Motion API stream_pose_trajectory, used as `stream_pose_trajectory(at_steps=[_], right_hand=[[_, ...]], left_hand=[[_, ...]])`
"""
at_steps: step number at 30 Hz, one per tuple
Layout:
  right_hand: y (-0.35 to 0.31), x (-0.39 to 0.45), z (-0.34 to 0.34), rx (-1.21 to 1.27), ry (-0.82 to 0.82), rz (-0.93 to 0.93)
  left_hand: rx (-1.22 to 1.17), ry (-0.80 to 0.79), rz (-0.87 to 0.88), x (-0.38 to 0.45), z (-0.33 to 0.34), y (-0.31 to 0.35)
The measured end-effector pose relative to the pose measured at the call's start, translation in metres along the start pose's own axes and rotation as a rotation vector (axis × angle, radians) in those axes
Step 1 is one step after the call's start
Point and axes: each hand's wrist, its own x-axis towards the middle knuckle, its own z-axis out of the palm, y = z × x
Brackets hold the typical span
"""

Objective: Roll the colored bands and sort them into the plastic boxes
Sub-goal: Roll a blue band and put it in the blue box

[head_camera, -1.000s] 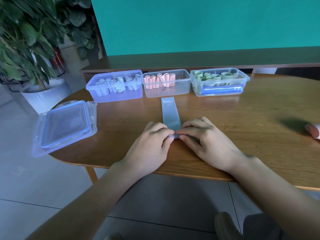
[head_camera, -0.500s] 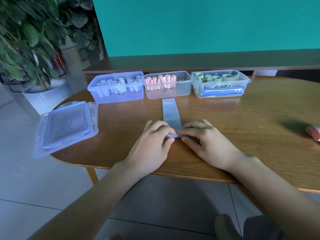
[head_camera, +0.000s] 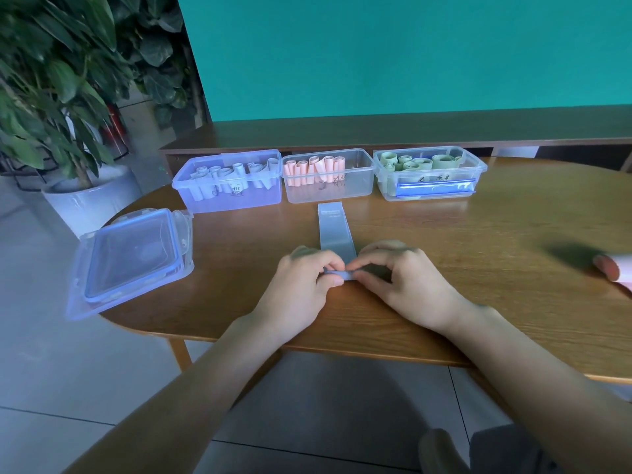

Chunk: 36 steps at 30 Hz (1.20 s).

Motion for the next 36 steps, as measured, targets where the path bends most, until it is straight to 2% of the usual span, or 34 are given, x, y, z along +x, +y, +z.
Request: stream_pose_trajectory(at_steps=[3,8,10,16,20,36], right_hand=[[-0.002,0.010,0.000,0.045,0.059,0.027],[0.017,0.036,0.002,-0.048,-0.267,0.001],[0.027,0.041,0.001,-0.091,-0.334,0.019],[0.045,0.054,-0.006,-0.167,-0.360,0.153],[0.064,0.062,-0.009,-0.214,-0.383,0.214],[0.075,0.100,0.000,-0.375,-0.531,0.230]], left_hand=[[-0.004,0.005,0.023,-0.004,-0.002,0.003],[-0.036,-0.018,0.044,-0.018,-0.009,0.011],[-0.056,-0.031,0.034,-0.022,-0.011,0.011],[-0.097,-0.035,0.057,-0.021,-0.013,0.009],[-0.017,-0.031,0.144,-0.019,-0.008,0.005],[-0.006,-0.058,0.117,-0.015,-0.002,0.000]])
